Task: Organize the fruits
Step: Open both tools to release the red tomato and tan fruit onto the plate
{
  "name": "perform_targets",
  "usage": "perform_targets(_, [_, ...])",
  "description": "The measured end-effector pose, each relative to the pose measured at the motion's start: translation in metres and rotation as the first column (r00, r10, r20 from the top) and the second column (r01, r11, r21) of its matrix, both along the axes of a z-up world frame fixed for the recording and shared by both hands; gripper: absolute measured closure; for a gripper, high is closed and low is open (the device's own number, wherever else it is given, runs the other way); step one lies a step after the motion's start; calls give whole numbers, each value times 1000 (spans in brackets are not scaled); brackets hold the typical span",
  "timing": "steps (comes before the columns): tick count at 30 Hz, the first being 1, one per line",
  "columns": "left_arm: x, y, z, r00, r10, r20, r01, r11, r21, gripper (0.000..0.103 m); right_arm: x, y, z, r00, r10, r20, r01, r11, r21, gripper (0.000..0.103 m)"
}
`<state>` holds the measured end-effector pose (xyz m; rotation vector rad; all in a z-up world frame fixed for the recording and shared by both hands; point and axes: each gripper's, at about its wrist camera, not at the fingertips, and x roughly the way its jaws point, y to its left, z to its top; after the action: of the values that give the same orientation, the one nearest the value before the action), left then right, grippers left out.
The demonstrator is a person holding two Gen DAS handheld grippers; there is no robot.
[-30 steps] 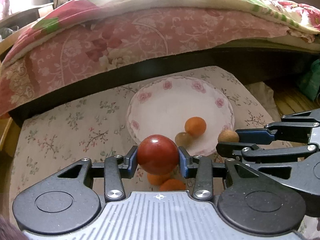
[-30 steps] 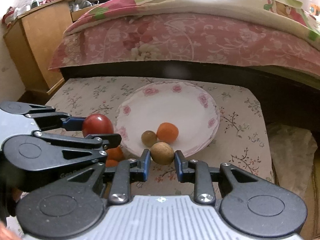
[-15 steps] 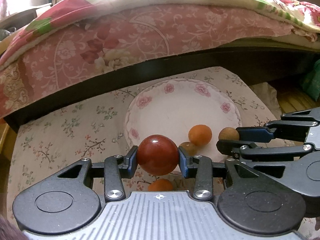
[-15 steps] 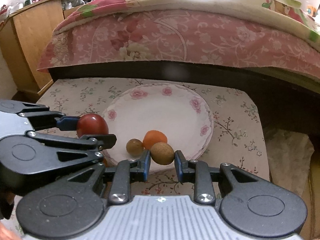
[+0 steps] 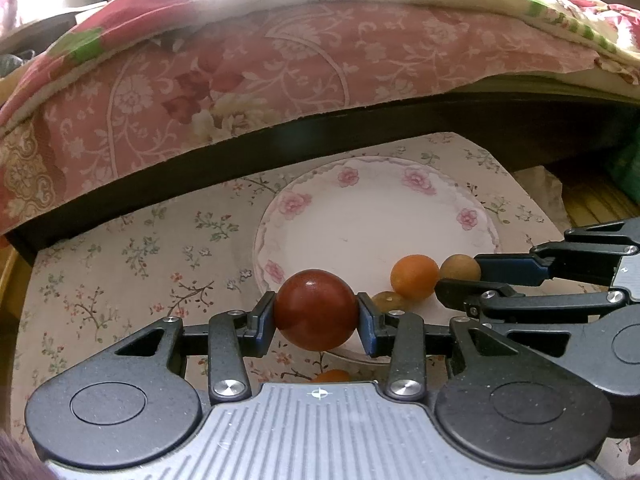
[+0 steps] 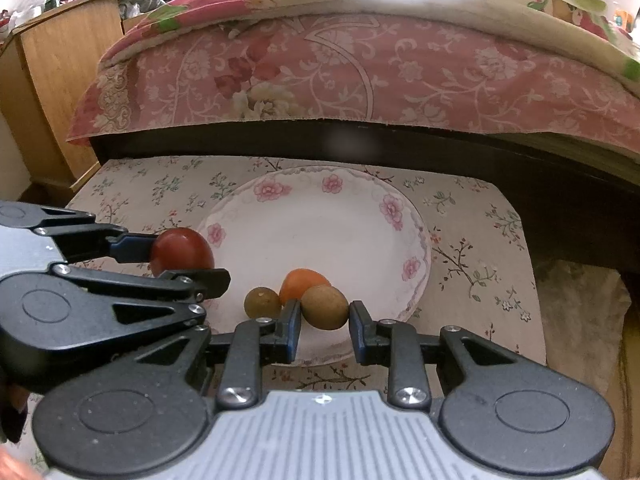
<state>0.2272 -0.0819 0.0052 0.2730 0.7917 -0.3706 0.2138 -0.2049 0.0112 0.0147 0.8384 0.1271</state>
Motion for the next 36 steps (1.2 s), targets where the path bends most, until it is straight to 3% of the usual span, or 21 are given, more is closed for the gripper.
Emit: perform_targets(36, [1,8,10,999,13,30,-12,1000,-20,48,4,-5,9,998,-39,39,38,999,34,75])
